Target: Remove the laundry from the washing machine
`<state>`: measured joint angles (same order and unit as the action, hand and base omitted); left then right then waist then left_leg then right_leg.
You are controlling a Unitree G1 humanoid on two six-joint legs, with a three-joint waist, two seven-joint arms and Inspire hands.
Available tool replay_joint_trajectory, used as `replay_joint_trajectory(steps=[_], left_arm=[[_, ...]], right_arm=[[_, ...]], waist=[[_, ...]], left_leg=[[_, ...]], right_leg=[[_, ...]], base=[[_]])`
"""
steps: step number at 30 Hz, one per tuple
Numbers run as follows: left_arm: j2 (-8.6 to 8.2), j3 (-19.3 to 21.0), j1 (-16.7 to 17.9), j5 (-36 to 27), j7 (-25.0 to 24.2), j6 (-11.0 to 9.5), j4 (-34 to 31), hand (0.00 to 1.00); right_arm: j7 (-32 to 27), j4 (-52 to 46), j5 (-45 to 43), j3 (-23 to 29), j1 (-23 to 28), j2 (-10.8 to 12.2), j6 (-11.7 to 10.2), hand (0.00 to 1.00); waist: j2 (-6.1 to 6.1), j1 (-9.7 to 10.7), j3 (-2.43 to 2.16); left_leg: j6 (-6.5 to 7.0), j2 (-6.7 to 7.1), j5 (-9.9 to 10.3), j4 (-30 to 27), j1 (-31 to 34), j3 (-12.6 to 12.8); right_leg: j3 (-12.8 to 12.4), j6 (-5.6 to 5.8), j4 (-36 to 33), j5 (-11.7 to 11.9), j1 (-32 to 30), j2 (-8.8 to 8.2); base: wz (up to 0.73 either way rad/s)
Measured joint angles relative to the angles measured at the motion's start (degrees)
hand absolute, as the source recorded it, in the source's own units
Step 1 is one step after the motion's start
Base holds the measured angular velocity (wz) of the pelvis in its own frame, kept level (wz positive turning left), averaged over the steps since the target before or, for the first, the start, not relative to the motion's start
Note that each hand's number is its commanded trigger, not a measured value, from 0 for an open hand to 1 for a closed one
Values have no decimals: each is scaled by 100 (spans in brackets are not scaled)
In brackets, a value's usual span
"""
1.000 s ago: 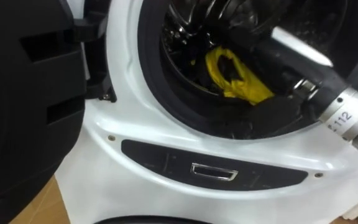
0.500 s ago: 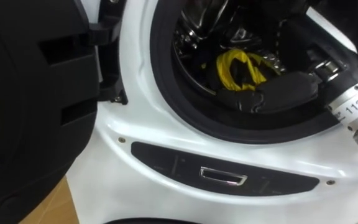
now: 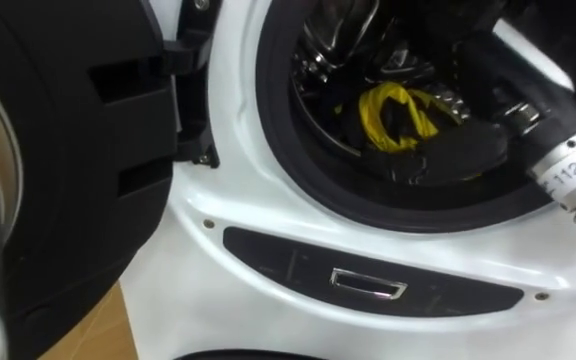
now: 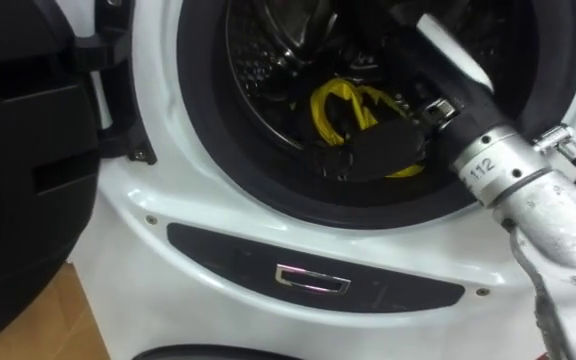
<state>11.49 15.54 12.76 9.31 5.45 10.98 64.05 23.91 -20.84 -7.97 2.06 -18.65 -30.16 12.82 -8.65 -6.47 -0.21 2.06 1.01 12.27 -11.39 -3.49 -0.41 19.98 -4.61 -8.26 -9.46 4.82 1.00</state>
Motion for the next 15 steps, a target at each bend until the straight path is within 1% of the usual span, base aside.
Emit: replay_joint_trajectory(steps=[1,2,4,6,7,8,9,10,11,12,13,15], left_arm=[[0,0,-6,0,-16,0,-5,0],[8,-1,-46,-7,-66,5,-12,0],[30,-1,-137,-8,-159,37,-28,0],[82,0,-235,-1,-228,82,-25,0],[91,1,-275,1,-229,84,-17,0],[109,0,-328,3,-231,101,9,0],[115,1,-356,6,-232,109,8,0],[121,3,-393,47,-242,121,8,0],[117,3,-446,48,-275,141,7,0],[114,3,-473,48,-328,156,6,0],[114,3,-483,48,-351,162,0,0],[121,5,-519,47,-396,183,-8,0]], right_arm=[[68,8,-198,-51,-33,-1,40,0],[204,22,-458,-98,-83,-1,109,0],[407,53,-728,-134,-191,-1,178,0],[712,185,-1041,-302,-550,-4,291,0],[800,227,-1074,-322,-642,-22,308,0],[984,314,-1170,-370,-786,-144,356,0],[1065,366,-1189,-403,-852,-202,371,0],[1249,467,-1253,-513,-1011,-288,445,0],[1405,467,-1285,-535,-1081,-360,511,0],[1537,468,-1348,-536,-1133,-396,580,0],[1601,467,-1395,-536,-1146,-423,609,0],[1806,458,-1446,-531,-1181,-539,737,0]], waist=[[-10,2,-1],[-35,6,1],[-93,14,6],[-190,36,8],[-219,34,10],[-283,0,6],[-312,-22,2],[-369,-41,-4],[-411,-70,10],[-436,-107,16],[-443,-124,17],[-444,-179,17]], left_leg=[[0,0,0,-1,-2,3],[0,-1,0,-4,-2,5],[0,0,-1,1,1,-4],[-1,0,-1,-6,4,-10],[-1,1,-1,-8,4,-11],[-1,11,-1,-6,13,-12],[-1,23,-1,-7,16,-14],[-1,38,-1,-9,9,-18],[1,44,0,-10,4,-27],[7,51,1,-14,4,-36],[10,52,2,-14,5,-39],[25,54,8,-2,6,-53]], right_leg=[[1,1,-4,0,-1,-1],[3,1,-7,-1,-4,-1],[10,2,-6,-8,-7,-1],[11,-3,-5,-13,-11,3],[11,-4,-4,-13,-12,3],[11,-4,10,-13,-19,3],[13,-3,18,-12,-16,4],[12,1,21,-8,1,7],[12,10,25,-2,11,7],[12,19,29,5,12,6],[12,24,32,8,12,4],[12,39,37,17,14,-4]], base=[[0],[0],[0],[0],[0],[0],[0],[0],[0],[0],[0],[0]])
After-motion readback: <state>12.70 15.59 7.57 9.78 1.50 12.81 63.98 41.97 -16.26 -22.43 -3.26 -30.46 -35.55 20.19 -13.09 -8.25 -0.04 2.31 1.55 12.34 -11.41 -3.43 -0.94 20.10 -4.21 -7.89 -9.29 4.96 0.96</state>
